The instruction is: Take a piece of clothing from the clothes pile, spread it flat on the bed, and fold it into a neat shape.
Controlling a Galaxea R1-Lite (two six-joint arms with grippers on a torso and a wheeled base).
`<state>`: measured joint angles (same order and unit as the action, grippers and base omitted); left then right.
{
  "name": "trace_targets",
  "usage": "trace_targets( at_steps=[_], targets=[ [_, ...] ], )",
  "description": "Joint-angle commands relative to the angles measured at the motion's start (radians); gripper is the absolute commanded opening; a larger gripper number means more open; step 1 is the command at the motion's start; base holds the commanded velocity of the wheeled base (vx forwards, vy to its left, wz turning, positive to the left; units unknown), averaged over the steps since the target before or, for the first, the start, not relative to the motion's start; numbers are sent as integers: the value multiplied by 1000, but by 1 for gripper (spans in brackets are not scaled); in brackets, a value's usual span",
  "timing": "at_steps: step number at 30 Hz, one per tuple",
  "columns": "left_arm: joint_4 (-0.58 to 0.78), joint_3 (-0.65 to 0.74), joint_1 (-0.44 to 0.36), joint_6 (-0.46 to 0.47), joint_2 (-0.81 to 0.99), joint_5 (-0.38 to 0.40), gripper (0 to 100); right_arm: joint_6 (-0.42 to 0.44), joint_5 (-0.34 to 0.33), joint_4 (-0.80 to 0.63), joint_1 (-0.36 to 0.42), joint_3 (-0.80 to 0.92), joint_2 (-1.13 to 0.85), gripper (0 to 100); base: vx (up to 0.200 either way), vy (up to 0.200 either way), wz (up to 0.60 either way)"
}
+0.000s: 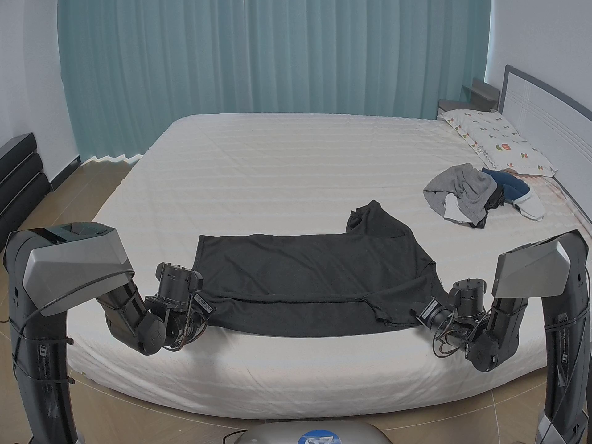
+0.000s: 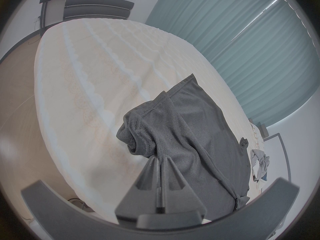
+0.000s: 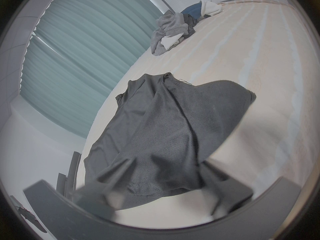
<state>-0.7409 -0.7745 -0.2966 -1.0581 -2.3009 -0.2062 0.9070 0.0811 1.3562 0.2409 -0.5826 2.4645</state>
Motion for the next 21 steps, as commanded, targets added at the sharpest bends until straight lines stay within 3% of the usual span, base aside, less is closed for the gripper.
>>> trace_targets(
  at_steps=[1, 21],
  targets=[
    [0, 0, 2, 0, 11, 1, 0, -2, 13, 4, -2, 7, -10, 0, 0, 0, 0],
    [11, 93, 4, 41, 113, -1, 0, -2, -23, 54, 5, 208, -144, 0, 0, 0, 0]
  ],
)
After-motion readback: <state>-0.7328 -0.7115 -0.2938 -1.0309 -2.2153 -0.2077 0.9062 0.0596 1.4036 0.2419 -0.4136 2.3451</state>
